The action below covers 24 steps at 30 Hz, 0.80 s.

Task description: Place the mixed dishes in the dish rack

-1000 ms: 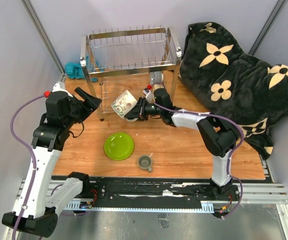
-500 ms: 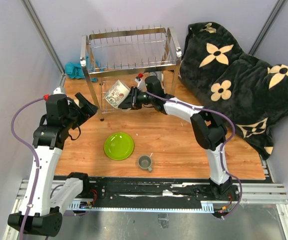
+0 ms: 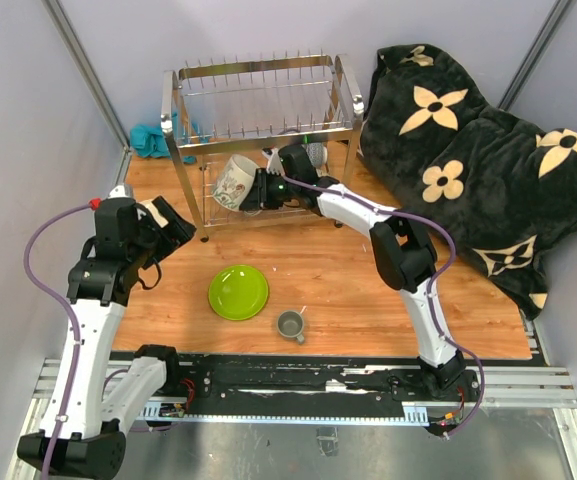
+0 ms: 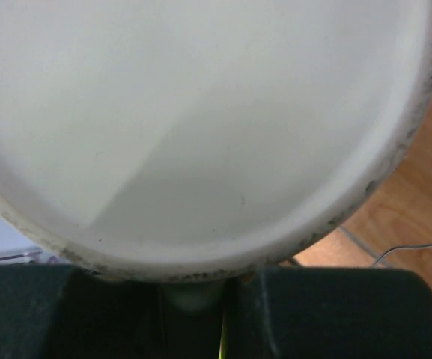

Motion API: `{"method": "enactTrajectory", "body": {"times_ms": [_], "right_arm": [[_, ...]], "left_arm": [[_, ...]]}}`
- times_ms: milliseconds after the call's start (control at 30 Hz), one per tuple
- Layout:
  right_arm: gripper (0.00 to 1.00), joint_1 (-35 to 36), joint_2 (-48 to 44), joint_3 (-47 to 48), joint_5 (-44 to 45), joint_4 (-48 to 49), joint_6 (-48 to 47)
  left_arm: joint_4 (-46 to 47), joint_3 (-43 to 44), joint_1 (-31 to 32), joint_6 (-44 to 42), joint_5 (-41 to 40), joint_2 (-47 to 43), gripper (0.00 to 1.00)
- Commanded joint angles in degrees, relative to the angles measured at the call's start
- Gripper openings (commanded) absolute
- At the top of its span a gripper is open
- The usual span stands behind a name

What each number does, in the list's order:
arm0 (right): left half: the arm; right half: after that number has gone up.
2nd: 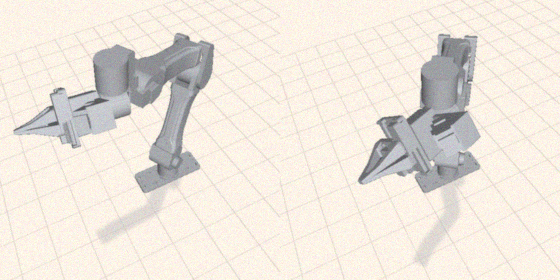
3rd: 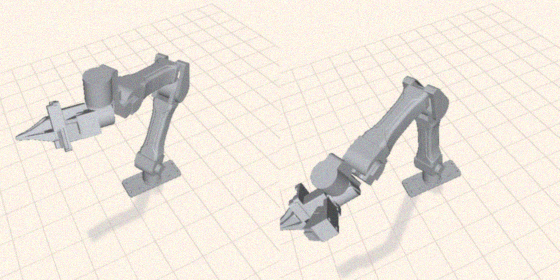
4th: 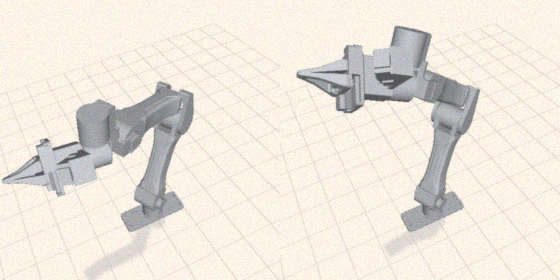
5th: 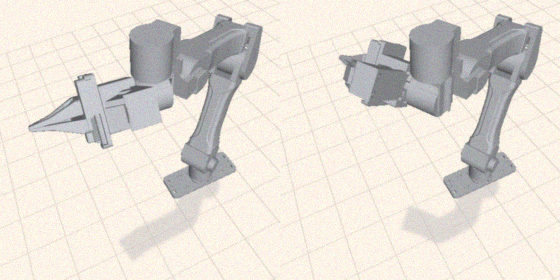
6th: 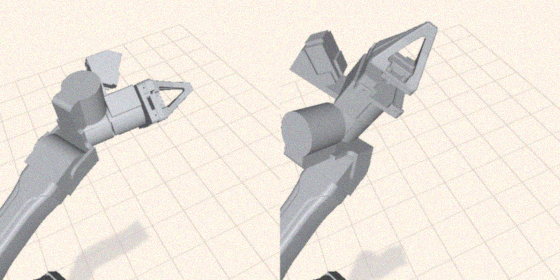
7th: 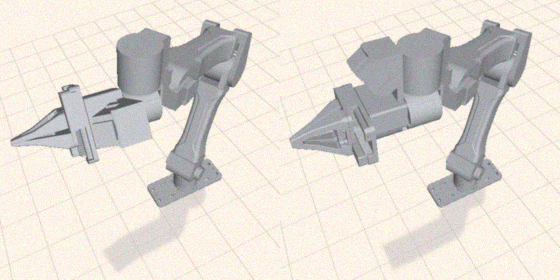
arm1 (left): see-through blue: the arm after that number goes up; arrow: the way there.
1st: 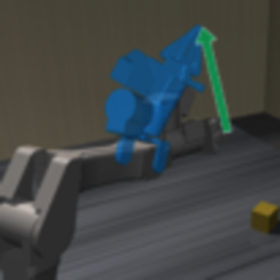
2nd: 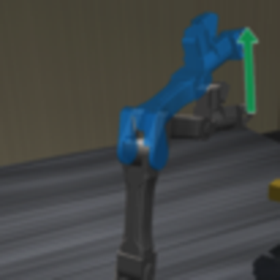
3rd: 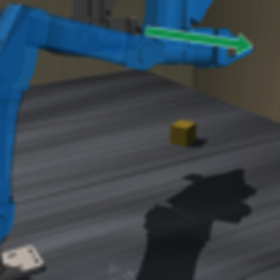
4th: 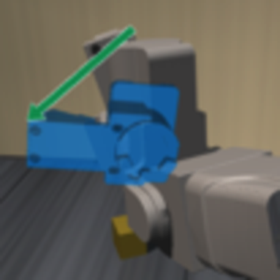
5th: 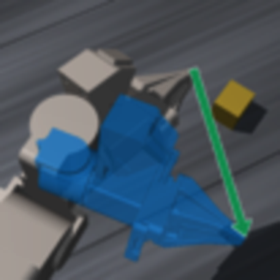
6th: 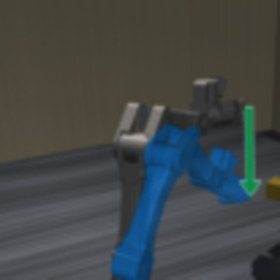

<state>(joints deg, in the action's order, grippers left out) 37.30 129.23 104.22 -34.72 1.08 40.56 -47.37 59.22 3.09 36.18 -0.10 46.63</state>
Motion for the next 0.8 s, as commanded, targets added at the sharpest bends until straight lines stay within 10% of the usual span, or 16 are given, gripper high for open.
{"method": "enactTrajectory", "body": {"times_ms": [0, 767], "right_arm": [[0.01, -0.3, 0.1, 5.6, 4.4, 3.6, -11.1], [0.01, 6.9, 8.0, 18.2, 22.5, -5.4, -38.5]], "left_arm": [[-1.1, 0.1, -0.8, -2.8, -0.3, 0.4, 0.91], [0.5, -4.0, -4.6, -4.9, 3.7, 1.7, 0.91]]}}
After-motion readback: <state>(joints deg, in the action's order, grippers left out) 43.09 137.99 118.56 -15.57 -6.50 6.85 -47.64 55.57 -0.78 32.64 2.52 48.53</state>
